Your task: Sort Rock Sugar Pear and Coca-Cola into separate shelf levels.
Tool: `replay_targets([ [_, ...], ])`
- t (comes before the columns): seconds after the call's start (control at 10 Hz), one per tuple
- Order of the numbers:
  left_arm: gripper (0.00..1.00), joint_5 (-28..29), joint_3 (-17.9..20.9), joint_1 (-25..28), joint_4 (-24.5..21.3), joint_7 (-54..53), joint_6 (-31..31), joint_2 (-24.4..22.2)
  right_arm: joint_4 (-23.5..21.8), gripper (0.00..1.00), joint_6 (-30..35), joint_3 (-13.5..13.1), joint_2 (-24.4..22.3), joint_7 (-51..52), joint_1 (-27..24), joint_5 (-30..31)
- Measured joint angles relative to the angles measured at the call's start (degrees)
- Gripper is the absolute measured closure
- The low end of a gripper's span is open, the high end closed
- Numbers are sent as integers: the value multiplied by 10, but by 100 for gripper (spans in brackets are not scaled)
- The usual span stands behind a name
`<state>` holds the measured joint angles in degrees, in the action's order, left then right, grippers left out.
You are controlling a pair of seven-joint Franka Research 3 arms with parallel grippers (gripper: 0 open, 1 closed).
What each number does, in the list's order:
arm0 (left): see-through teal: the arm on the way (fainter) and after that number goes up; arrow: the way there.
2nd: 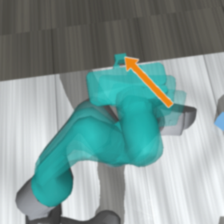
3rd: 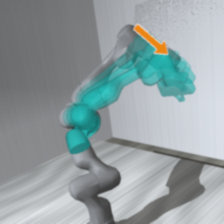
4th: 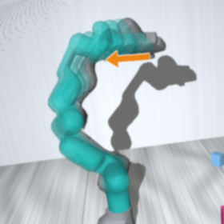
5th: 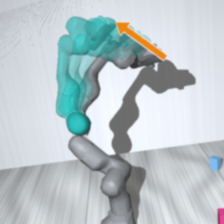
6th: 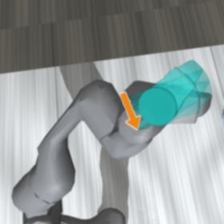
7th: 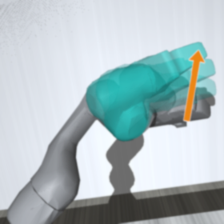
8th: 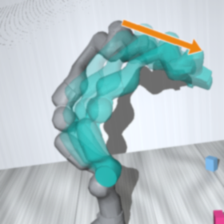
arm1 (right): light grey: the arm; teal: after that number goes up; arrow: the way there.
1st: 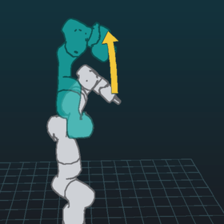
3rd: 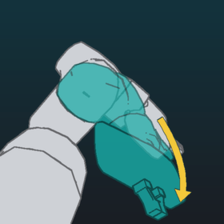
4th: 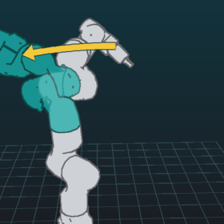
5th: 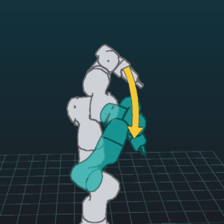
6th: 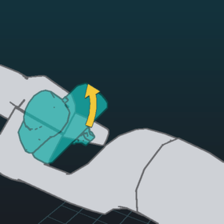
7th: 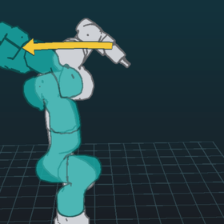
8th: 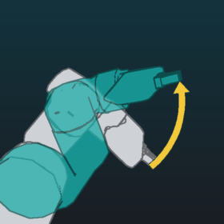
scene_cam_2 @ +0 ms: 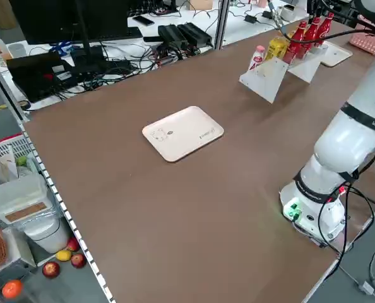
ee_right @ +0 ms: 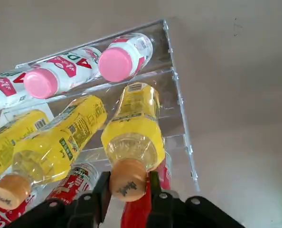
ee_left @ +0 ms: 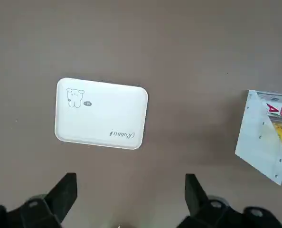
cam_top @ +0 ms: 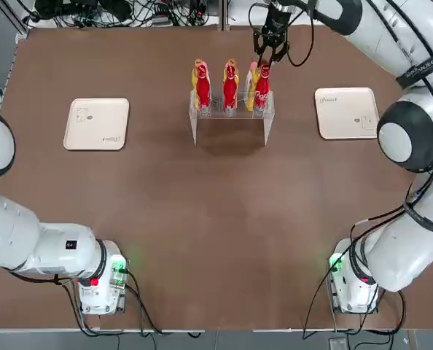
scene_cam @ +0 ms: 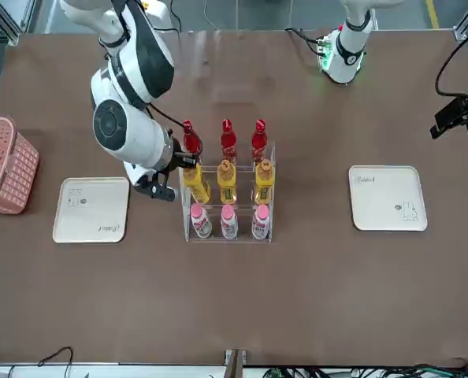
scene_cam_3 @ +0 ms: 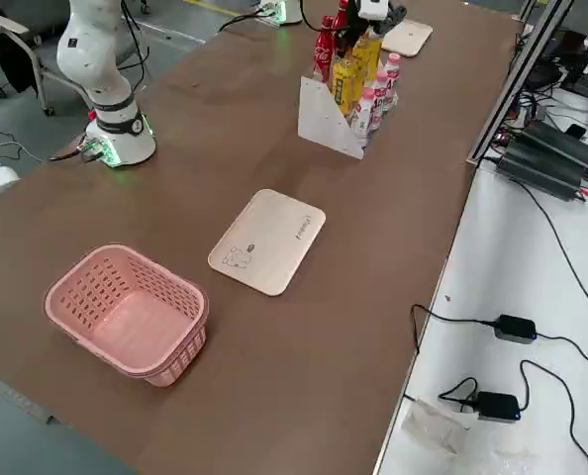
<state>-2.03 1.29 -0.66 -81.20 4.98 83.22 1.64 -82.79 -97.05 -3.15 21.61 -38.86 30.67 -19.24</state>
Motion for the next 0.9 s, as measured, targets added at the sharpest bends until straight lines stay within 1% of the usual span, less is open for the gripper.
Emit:
replay_targets([
  [0.2, 0, 17, -5, 0, -2, -24, -1, 0, 0, 52, 0, 0, 0, -1, 0, 0],
  [0.3, 0, 32, -14, 0, -4, -40, -4, 0, 0, 45, 0, 0, 0, -5, 0, 0],
  [0.4, 0, 41, -23, -1, -5, -48, -6, 0, 1, 32, -1, -1, 0, -10, 0, 0],
  [0.5, 0, 40, -28, -1, -5, -48, -8, 0, 2, 16, -2, -2, 0, -12, -1, 0],
  [0.6, 0, 34, -29, -1, -5, -48, -8, 0, 3, 2, -2, -3, 0, -13, -3, 0],
  [0.7, 0, 28, -28, 0, -6, -48, -8, 1, 6, 0, -2, -5, 0, -14, -9, 0],
  [0.9, 0, 26, -29, -2, -6, -48, -8, 4, 21, 0, -2, -8, -3, -10, -39, 0],
])
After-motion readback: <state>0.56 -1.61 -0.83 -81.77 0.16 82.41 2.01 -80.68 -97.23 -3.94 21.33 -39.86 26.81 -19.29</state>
